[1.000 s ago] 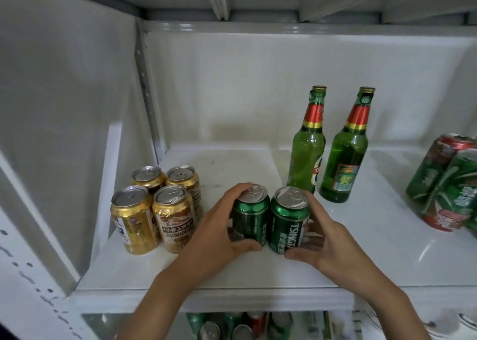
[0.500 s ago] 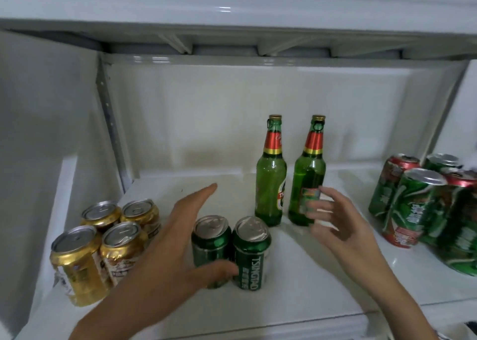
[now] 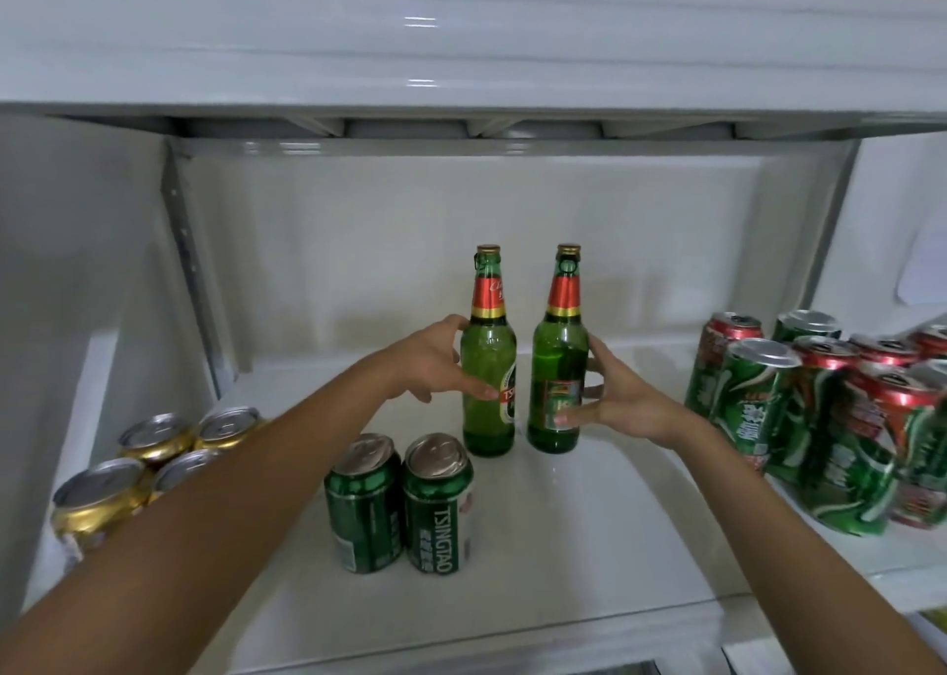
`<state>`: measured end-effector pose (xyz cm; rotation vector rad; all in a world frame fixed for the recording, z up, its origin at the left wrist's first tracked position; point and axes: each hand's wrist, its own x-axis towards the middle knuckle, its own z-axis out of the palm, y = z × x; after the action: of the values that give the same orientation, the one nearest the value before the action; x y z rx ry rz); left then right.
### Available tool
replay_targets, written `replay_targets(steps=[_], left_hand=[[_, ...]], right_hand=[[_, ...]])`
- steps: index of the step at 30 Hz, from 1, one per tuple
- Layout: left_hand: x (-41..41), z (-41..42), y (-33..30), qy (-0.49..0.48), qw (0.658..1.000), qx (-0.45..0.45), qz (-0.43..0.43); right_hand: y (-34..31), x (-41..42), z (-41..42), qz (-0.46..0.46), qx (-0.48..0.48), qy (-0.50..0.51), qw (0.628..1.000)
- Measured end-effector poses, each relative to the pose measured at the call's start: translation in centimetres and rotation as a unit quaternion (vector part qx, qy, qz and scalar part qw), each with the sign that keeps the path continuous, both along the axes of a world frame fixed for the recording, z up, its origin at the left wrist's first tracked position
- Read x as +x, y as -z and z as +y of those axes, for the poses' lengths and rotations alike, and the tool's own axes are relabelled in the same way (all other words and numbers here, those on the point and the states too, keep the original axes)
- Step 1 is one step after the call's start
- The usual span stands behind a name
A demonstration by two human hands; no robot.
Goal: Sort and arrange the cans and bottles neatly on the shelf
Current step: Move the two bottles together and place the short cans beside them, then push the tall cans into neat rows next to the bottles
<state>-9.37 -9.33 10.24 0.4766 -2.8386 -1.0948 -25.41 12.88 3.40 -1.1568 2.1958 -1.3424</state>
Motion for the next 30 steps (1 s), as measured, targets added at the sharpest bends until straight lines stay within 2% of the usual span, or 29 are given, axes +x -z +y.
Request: replay_targets(steps=[7,21,27,30], left_hand=[[-0.9,-0.4,0.9,0.012,0.998,-0.019,0.056],[-1.2,-0.7,1.7,0.026,0.996,0.043,0.079],[-0.7,-0.2,1.0,0.036,0.998,0.023,0.036],[0.9,0.5,0.1,0.006,0.995,-0.036,0.096]], right_hand=[[1.0,-0.8,-0.9,-0.016,-0.03,0.032,0.999],[1.1,0.9,-2.1,0.021,-0.019,0.046,0.999],[1.0,2.0,-1.7,0.005,-0.017,0.044,0.999],[0.5,3.3,0.0,0.021,0.001,0.072,0.997]])
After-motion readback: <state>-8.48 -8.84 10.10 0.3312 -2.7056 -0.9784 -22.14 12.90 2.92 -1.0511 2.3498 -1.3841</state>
